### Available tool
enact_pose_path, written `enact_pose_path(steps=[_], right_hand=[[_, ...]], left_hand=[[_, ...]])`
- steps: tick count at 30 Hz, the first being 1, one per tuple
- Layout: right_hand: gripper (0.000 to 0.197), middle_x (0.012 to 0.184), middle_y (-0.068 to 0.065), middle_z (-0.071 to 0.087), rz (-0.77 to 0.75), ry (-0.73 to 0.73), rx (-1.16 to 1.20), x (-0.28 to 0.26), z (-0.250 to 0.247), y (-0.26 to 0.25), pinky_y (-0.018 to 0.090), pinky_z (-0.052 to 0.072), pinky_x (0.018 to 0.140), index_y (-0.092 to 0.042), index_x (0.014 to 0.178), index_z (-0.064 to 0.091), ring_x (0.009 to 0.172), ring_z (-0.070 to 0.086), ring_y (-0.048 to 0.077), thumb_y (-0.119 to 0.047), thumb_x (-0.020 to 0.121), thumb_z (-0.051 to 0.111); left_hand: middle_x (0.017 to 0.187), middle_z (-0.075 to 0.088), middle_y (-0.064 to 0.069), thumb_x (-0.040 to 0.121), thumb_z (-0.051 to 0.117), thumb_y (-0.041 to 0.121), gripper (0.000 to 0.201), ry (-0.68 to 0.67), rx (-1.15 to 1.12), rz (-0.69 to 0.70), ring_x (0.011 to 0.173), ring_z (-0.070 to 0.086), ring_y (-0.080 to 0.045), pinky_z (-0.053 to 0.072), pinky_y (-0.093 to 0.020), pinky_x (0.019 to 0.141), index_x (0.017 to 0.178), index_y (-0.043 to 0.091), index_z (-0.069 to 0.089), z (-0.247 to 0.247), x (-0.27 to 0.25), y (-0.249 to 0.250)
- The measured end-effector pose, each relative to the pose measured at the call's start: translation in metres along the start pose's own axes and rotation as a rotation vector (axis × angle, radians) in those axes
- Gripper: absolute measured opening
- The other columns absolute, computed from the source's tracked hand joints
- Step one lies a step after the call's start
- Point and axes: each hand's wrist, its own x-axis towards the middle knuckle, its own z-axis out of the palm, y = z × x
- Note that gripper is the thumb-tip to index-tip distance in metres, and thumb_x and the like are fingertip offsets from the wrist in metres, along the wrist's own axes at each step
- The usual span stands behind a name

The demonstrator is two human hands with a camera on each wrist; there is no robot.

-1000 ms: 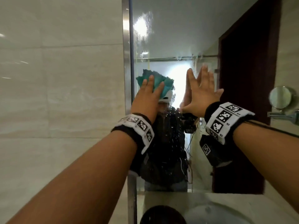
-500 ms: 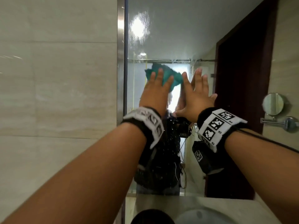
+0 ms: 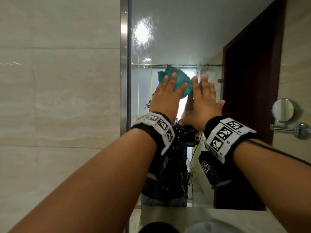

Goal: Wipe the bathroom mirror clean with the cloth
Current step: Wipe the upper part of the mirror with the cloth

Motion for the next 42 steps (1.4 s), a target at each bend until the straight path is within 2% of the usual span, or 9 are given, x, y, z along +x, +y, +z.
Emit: enact_pose_path(steps=[12,16,19,22,24,28,31,35,42], right_hand=[[0.135,0.149,0.001,-0.037,-0.011,-0.031,-0.024,-0.002,0.000,0.002,0.066,0.007,0.106,-0.025,0.145,-0.024,0.139,-0.027,0.022,-0.047,0.063,0.081],[0.139,0.148,0.001,-0.039,-0.001,-0.056,-0.030,-0.004,-0.001,0.001,0.066,0.007,0.106,-0.023,0.144,-0.027,0.138,-0.029,0.022,-0.046,0.061,0.083],[0.140,0.147,0.001,-0.040,0.000,-0.055,-0.037,-0.004,0.000,-0.001,0.066,0.006,0.107,-0.024,0.144,-0.028,0.138,-0.030,0.022,-0.046,0.061,0.083],[0.139,0.148,0.001,-0.038,-0.001,-0.051,-0.042,-0.006,-0.002,-0.003,0.066,0.006,0.108,-0.024,0.144,-0.026,0.138,-0.029,0.022,-0.047,0.061,0.082],[0.134,0.149,0.003,-0.036,0.006,-0.033,-0.065,-0.010,-0.002,-0.007,0.066,0.007,0.108,-0.025,0.145,-0.023,0.140,-0.026,0.024,-0.045,0.064,0.081],[0.111,0.149,0.004,-0.036,-0.044,-0.058,-0.066,-0.022,0.009,-0.019,0.067,0.005,0.108,-0.031,0.146,-0.019,0.140,-0.026,0.026,-0.032,0.079,0.069],[0.124,0.144,0.005,-0.044,-0.036,-0.126,-0.079,-0.022,0.018,-0.023,0.069,0.004,0.106,-0.031,0.142,-0.028,0.136,-0.034,0.027,-0.030,0.073,0.075],[0.136,0.141,0.005,-0.048,-0.025,-0.132,-0.075,-0.019,0.022,-0.023,0.069,0.000,0.105,-0.031,0.140,-0.032,0.133,-0.037,0.028,-0.033,0.066,0.082],[0.126,0.146,0.005,-0.041,-0.038,-0.088,-0.064,-0.021,0.021,-0.024,0.069,0.003,0.106,-0.030,0.142,-0.027,0.136,-0.033,0.028,-0.037,0.072,0.077]], left_hand=[[0.157,-0.012,-0.007,0.097,0.047,0.018,0.069,-0.069,0.077,0.156,0.145,-0.008,-0.028,0.004,-0.042,0.118,0.150,0.029,0.004,0.024,-0.032,-0.008],[0.158,-0.009,-0.006,0.095,0.050,0.012,0.071,0.094,-0.049,-0.071,0.145,-0.006,-0.028,0.003,-0.040,0.117,0.150,0.030,0.009,0.004,-0.021,-0.047],[0.155,-0.018,-0.003,0.095,0.051,0.008,0.076,0.132,-0.040,-0.056,0.144,-0.009,-0.027,-0.005,-0.036,0.112,0.149,0.031,0.004,0.026,-0.050,-0.049],[0.144,-0.033,-0.003,0.095,0.048,0.008,0.081,-0.085,0.044,0.024,0.143,-0.016,-0.028,-0.007,-0.040,0.115,0.149,0.031,-0.008,0.055,-0.099,-0.034],[0.148,-0.032,-0.002,0.095,0.046,0.010,0.079,-0.187,0.078,0.057,0.143,-0.017,-0.028,0.003,-0.045,0.119,0.149,0.032,-0.008,0.057,-0.110,-0.035],[0.157,-0.015,-0.008,0.094,0.049,0.008,0.075,-0.088,-0.057,-0.101,0.144,-0.008,-0.029,0.009,-0.040,0.116,0.150,0.029,0.005,0.012,-0.063,-0.056],[0.157,-0.013,-0.012,0.092,0.050,0.001,0.077,0.000,-0.129,-0.212,0.144,-0.007,-0.031,0.008,-0.040,0.118,0.151,0.027,0.007,-0.005,-0.039,-0.059],[0.155,-0.021,-0.012,0.095,0.048,0.009,0.080,0.028,-0.008,-0.101,0.143,-0.012,-0.032,-0.007,-0.037,0.110,0.150,0.026,-0.007,0.041,-0.078,-0.049],[0.154,-0.024,-0.010,0.096,0.046,0.010,0.079,-0.152,0.089,0.036,0.143,-0.015,-0.031,0.000,-0.041,0.115,0.149,0.028,-0.009,0.054,-0.110,-0.047]])
